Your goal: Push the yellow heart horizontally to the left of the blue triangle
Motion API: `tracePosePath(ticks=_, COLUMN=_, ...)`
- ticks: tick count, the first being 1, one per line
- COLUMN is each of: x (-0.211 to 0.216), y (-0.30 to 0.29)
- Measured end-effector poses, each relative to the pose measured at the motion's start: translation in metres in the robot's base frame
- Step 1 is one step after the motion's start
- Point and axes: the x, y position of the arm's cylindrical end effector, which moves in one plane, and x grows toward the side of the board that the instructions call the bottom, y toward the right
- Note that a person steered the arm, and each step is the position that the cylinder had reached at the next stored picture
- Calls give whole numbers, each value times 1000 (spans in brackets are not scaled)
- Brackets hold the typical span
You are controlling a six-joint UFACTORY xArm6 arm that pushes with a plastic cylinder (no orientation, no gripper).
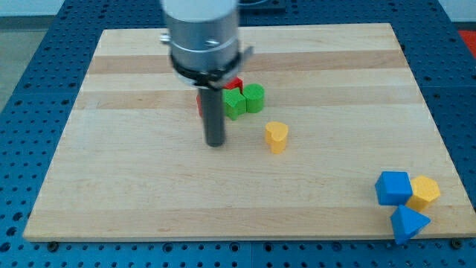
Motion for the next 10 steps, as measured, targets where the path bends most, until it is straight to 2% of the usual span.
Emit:
tracePosePath(ticks=1, x=-26, y=-6)
tracePosePath(ticks=2, x=-32, y=49)
tracePosePath(ticks=3, x=-10, y=108)
tracePosePath(ticks=4, x=27, y=142)
tracePosePath(ticks=5, x=35, y=142)
tracePosePath(ticks=6, x=22, y=145)
tracePosePath(ticks=7, x=41, y=183)
tracePosePath(ticks=8, x=90, y=220)
tracePosePath(ticks=9, x=102, y=227)
tracePosePath(ticks=10, x=74, y=217)
